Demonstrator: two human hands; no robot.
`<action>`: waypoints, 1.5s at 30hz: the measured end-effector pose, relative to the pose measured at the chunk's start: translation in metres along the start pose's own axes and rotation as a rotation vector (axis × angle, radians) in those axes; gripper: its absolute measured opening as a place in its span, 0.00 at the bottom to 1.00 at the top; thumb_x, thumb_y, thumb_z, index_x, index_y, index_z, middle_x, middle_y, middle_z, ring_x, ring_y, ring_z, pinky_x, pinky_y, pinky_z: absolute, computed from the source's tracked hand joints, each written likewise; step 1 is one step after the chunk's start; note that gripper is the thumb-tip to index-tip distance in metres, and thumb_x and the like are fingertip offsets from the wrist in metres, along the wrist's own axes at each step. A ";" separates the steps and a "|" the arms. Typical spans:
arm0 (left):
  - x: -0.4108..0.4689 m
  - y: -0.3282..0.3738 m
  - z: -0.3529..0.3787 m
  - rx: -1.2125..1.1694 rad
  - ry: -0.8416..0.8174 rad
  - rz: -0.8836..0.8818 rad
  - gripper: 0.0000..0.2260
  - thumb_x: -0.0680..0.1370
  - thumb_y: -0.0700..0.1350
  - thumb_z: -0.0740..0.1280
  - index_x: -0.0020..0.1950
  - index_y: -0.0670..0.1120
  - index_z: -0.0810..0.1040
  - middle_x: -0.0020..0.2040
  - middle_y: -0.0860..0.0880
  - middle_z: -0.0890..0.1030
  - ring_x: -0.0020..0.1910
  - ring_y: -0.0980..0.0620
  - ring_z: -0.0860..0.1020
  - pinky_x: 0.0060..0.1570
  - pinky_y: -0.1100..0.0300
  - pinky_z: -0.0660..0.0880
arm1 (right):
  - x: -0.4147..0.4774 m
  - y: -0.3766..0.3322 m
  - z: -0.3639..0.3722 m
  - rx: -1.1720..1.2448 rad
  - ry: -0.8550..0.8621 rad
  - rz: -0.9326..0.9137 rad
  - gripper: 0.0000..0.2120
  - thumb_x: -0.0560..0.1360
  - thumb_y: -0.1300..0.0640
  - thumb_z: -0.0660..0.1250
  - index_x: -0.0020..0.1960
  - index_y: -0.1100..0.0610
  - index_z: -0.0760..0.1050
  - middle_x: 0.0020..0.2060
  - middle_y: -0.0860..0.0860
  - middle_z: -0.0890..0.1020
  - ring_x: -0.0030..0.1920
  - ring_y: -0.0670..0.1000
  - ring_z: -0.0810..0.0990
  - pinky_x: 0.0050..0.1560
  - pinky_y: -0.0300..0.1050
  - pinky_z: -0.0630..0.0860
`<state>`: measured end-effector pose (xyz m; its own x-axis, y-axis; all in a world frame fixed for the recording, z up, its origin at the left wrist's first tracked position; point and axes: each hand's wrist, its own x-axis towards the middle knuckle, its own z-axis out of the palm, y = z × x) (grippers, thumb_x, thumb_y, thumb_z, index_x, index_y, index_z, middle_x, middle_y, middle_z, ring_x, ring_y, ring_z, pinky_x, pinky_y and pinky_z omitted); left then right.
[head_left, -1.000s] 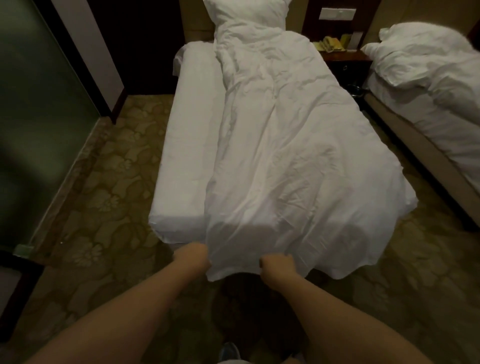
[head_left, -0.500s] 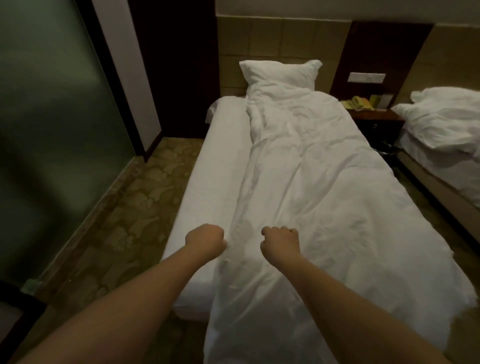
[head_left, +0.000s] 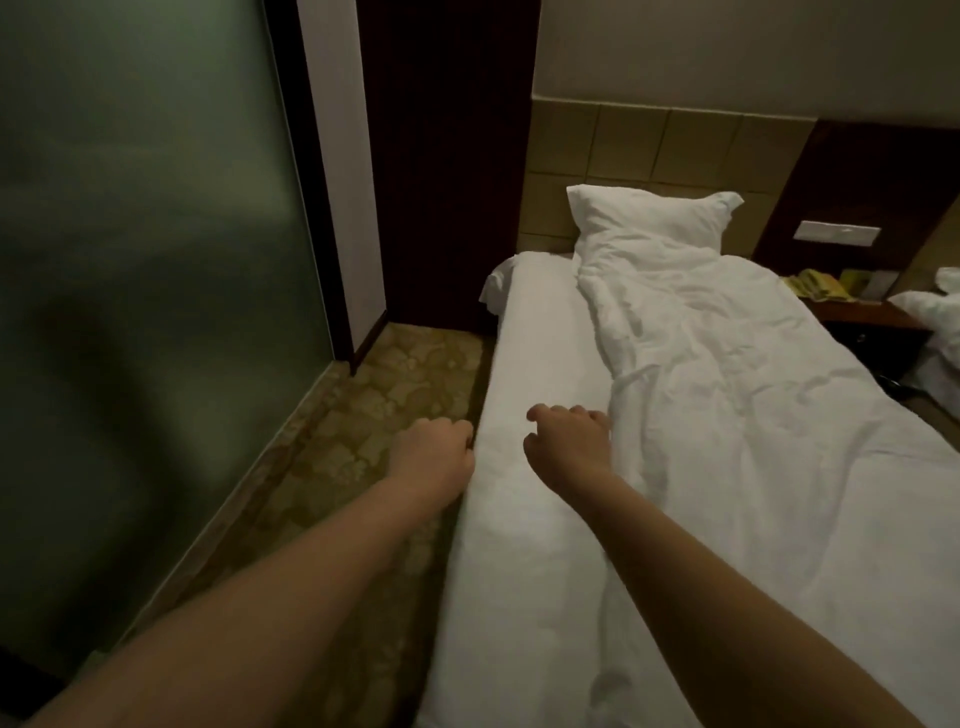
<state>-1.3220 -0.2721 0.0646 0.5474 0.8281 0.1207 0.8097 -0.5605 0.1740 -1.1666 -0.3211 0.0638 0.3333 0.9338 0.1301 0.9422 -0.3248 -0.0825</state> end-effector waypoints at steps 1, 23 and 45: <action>0.013 -0.025 -0.006 0.027 0.010 0.017 0.09 0.80 0.47 0.56 0.53 0.49 0.75 0.49 0.50 0.77 0.48 0.49 0.74 0.47 0.55 0.73 | 0.019 -0.017 0.002 0.008 -0.004 0.019 0.17 0.78 0.55 0.56 0.66 0.51 0.71 0.58 0.51 0.79 0.59 0.55 0.74 0.61 0.50 0.63; 0.484 -0.185 0.049 0.161 -0.166 0.218 0.11 0.80 0.48 0.55 0.60 0.50 0.71 0.52 0.50 0.76 0.53 0.49 0.72 0.56 0.53 0.69 | 0.467 -0.038 0.075 0.077 -0.113 0.314 0.18 0.79 0.53 0.55 0.67 0.52 0.70 0.57 0.51 0.79 0.58 0.54 0.76 0.58 0.48 0.65; 1.102 -0.110 0.166 0.123 -0.301 0.663 0.21 0.80 0.47 0.55 0.73 0.51 0.60 0.63 0.48 0.72 0.58 0.47 0.73 0.54 0.53 0.69 | 0.951 0.141 0.156 0.116 -0.099 0.899 0.23 0.77 0.54 0.57 0.72 0.50 0.65 0.63 0.51 0.76 0.62 0.56 0.73 0.61 0.49 0.65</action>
<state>-0.7727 0.7029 0.0163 0.9501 0.2905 -0.1137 0.2970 -0.9539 0.0444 -0.7224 0.5450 0.0222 0.9309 0.3463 -0.1159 0.3176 -0.9244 -0.2112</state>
